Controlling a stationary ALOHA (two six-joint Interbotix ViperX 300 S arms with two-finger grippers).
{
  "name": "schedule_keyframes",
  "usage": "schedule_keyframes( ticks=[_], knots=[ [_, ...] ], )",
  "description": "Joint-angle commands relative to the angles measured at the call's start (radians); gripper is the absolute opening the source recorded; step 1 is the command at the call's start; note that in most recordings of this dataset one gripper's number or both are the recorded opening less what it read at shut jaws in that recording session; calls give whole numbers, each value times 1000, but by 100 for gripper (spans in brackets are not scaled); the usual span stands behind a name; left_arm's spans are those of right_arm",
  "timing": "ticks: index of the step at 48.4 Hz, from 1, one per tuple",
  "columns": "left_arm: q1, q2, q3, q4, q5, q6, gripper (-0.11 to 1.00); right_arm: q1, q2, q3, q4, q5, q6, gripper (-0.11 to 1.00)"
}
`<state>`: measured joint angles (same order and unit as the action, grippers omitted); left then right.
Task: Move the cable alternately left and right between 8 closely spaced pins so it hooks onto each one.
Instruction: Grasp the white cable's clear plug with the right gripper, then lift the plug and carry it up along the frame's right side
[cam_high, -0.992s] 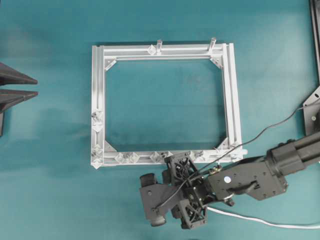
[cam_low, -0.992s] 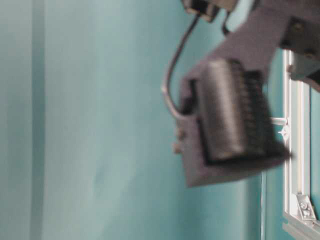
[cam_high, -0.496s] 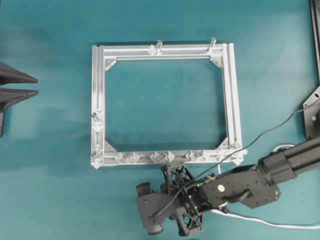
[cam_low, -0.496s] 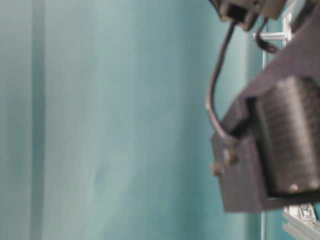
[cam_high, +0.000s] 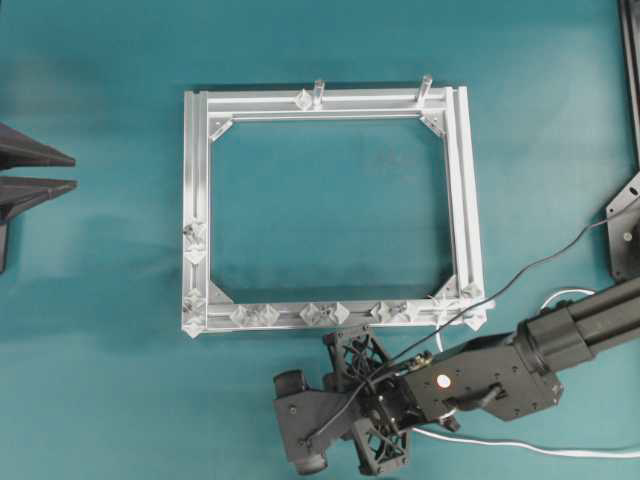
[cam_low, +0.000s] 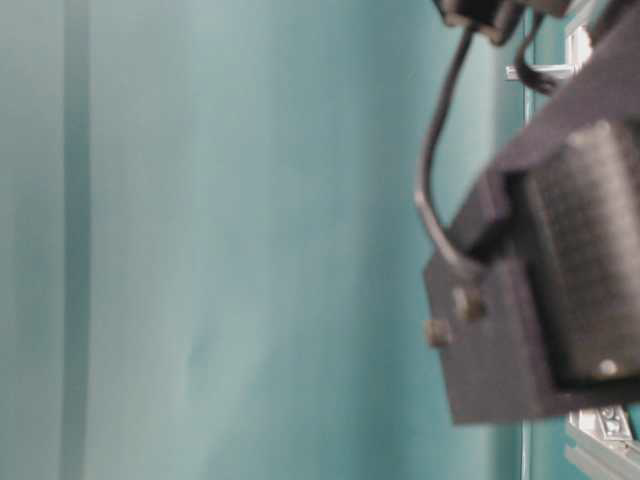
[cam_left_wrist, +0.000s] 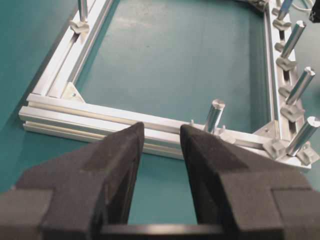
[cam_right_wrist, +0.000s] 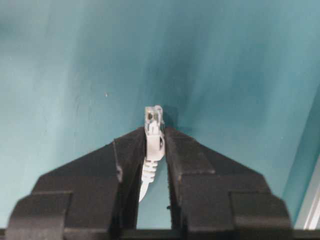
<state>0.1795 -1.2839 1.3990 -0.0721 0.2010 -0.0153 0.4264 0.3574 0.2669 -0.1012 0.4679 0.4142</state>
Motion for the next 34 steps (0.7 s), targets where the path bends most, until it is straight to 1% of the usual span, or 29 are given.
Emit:
schedule_keyframes(
  ticks=[1,7,11,16,19,23,27,34],
  knots=[
    [3,9,-8,3,-11,-6,38,8,-48,-26,2,49,3,15],
    [3,8,-6,3,-12,-6,38,8,-97,-25,2,120,5,15],
    [3,8,-5,3,-14,-6,38,8,-127,-21,0,144,5,15],
    [3,8,-2,3,-17,-8,38,8,-153,-14,0,161,31,15],
    [3,8,0,3,-21,-8,38,8,-166,-5,-3,173,69,15],
    [3,8,6,3,-25,-8,38,8,-183,23,-15,190,141,15],
    [3,6,14,3,-35,-9,38,9,-209,66,-34,227,209,15],
    [3,6,20,3,-44,-9,38,8,-285,149,-40,272,324,15]
  ],
)
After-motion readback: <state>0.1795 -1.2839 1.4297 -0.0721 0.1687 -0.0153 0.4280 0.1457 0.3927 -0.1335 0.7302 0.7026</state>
